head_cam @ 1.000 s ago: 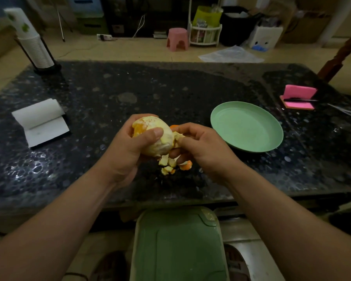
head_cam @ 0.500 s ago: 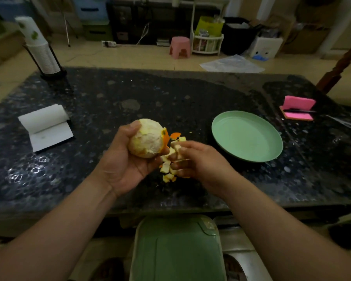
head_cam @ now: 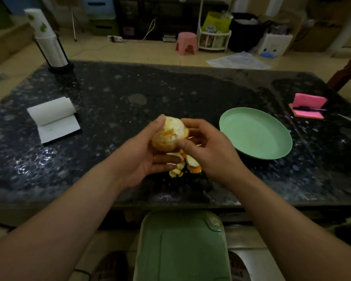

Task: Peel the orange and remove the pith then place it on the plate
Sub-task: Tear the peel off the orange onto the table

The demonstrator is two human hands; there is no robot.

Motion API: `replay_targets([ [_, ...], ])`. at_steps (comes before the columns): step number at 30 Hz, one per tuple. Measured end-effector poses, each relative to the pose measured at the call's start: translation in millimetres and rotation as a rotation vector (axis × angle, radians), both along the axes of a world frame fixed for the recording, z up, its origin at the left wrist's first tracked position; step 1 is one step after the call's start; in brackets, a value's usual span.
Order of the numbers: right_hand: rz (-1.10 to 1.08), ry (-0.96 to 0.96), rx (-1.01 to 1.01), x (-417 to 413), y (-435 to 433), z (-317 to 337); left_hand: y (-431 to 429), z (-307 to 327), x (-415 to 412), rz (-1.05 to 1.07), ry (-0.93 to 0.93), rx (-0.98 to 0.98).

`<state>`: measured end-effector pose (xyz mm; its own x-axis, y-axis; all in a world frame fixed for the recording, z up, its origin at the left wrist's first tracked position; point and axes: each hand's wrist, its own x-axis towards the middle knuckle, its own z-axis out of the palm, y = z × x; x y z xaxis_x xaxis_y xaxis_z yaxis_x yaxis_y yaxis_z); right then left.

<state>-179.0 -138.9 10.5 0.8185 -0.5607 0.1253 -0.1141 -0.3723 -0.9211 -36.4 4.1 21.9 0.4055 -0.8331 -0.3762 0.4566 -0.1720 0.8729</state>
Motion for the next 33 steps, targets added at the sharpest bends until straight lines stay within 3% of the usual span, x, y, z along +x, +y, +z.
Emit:
replay_targets([
  [2,-0.009,-0.034,0.063,-2.1,-1.3,3.9,-2.5,0.2,-3.3,0.028,-0.153,-0.009],
  [6,-0.075,-0.055,0.264,1.8,6.0,5.4,-8.2,-0.7,-5.5,0.129,-0.279,-0.115],
  [10,-0.074,-0.071,0.442,3.2,2.5,7.7,-5.3,-3.0,-0.2,0.116,-0.460,-0.072],
  [15,0.043,0.001,0.458,1.0,4.1,11.5,-5.2,-4.3,1.4,0.179,-0.357,-0.113],
  [18,0.047,0.023,0.428,-0.5,2.9,16.3,-4.1,-1.5,1.1,0.150,-0.308,-0.111],
  [22,0.031,0.074,0.186,-3.5,2.1,16.8,-4.9,-2.9,-2.1,0.147,-0.308,-0.098],
  [28,0.001,0.155,-0.099,-3.7,5.3,11.7,-3.4,-5.9,-5.2,0.115,-0.448,-0.115],
  [31,-0.086,0.116,-0.098,0.3,10.0,6.4,-4.4,-8.8,-8.3,0.130,-0.516,-0.118],
  [33,-0.116,0.077,0.009,2.1,11.4,6.0,-5.7,-10.9,-7.9,0.151,-0.493,-0.126],
])
